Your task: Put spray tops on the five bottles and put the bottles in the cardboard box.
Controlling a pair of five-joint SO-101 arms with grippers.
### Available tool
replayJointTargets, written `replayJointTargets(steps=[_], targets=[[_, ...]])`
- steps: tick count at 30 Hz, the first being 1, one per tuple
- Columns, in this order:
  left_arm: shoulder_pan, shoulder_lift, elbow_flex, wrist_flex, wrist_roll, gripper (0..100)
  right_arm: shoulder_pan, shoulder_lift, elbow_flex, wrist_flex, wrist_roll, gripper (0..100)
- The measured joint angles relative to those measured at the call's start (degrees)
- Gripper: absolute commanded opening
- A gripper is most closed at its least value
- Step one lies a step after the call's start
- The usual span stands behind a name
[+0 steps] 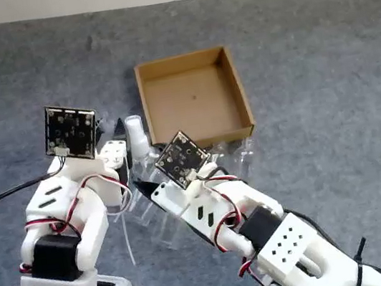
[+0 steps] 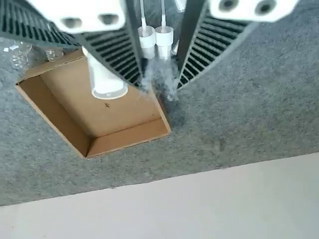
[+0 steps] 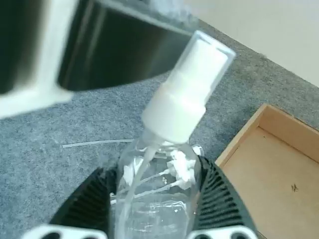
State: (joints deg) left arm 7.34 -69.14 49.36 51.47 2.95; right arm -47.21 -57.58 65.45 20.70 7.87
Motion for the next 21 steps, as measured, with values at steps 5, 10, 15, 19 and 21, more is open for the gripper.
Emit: replayJointTargets(steps=[5,10,15,19,21], targets=[[-0.09,-0.18,0.0,2.81,0.0,4,0.0,0.0,0.0,0.0,0.0,0.4],[-3.96,-0.09,-3.25,2.81,0.0,5,0.0,0.0,0.0,0.0,0.0,0.4],[-4.48,1.23,-9.85,0.09,0.0,5,0.0,0.0,0.0,0.0,0.0,0.4],[-4.66,7.65,-12.84,-1.76,0.0,5,0.0,0.0,0.0,0.0,0.0,0.4],[-4.66,11.52,-12.92,-1.93,0.0,5,0.0,0.0,0.0,0.0,0.0,0.4]])
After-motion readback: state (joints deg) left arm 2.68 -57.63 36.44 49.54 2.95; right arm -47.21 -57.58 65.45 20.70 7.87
